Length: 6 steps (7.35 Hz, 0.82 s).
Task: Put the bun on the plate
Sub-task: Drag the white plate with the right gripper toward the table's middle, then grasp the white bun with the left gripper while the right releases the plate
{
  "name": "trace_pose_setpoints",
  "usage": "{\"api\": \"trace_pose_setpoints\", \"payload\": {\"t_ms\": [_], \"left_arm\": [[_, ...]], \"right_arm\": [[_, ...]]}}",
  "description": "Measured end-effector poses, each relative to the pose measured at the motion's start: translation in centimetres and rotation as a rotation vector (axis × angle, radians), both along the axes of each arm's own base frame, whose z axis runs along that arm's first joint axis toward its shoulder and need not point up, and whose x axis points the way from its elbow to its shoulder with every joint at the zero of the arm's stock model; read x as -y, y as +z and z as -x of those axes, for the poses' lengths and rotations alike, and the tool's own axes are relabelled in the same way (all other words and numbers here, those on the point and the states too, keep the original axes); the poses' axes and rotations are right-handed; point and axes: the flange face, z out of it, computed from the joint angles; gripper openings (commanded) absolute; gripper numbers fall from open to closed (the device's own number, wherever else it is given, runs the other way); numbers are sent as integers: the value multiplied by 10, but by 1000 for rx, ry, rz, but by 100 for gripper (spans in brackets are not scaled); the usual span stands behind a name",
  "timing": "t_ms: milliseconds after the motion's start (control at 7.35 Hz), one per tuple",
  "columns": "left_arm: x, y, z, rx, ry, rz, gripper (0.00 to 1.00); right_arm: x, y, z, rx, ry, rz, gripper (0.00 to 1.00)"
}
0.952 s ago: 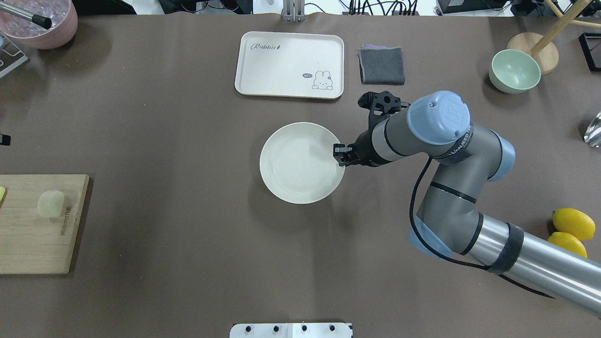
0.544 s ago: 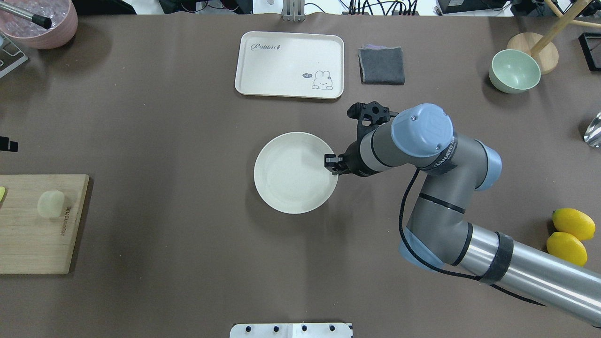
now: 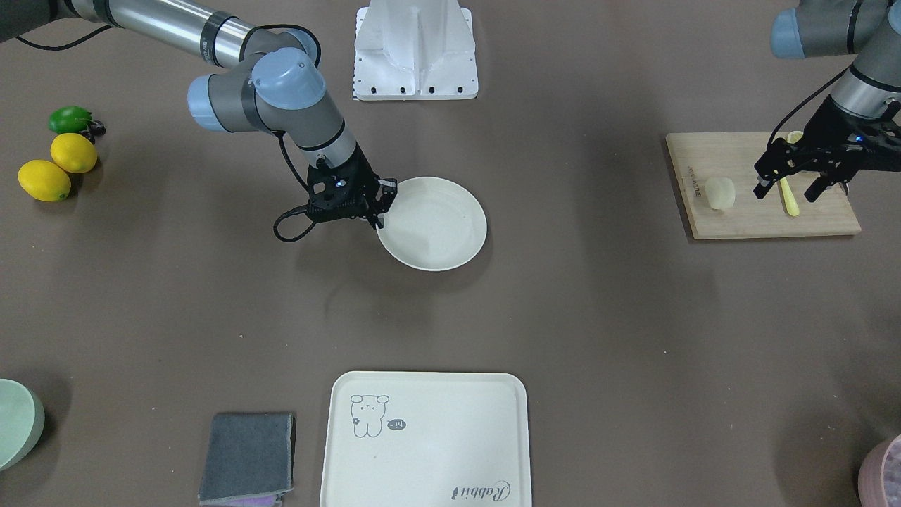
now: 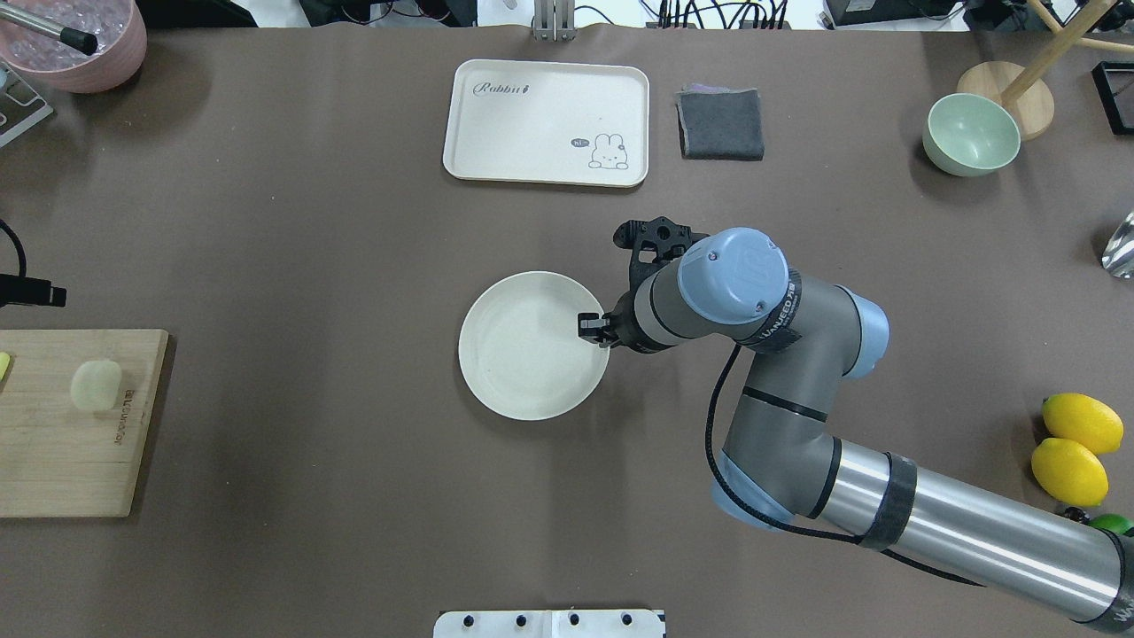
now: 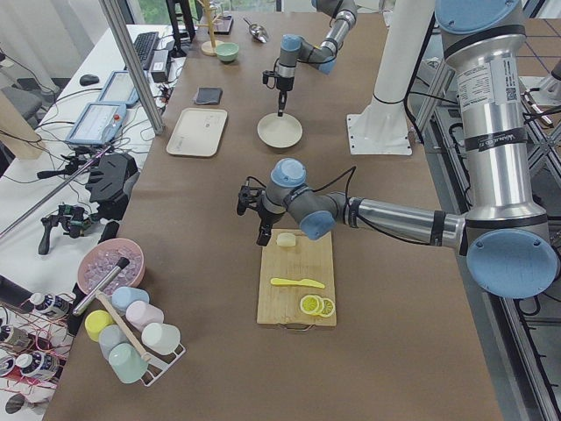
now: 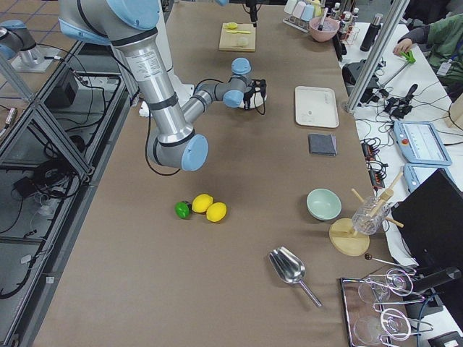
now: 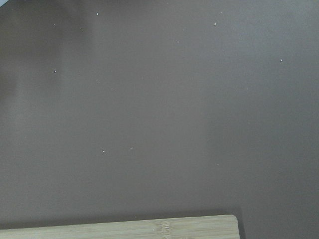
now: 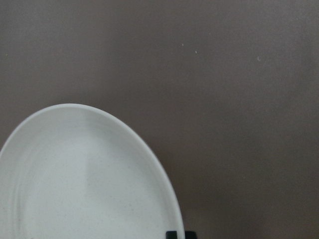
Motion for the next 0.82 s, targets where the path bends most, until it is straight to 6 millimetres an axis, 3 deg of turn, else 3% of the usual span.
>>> {"api": "trace_pose_setpoints", "payload": {"t_ms": [408,816], "left_arm": [[-21,7,-24,1,13,-4,98],[-54,28,-44,26,33,-7,98]], "right_arm": [[6,0,-1,-2,10,7,100],[30,-2,-24,12,26,26,100]]}}
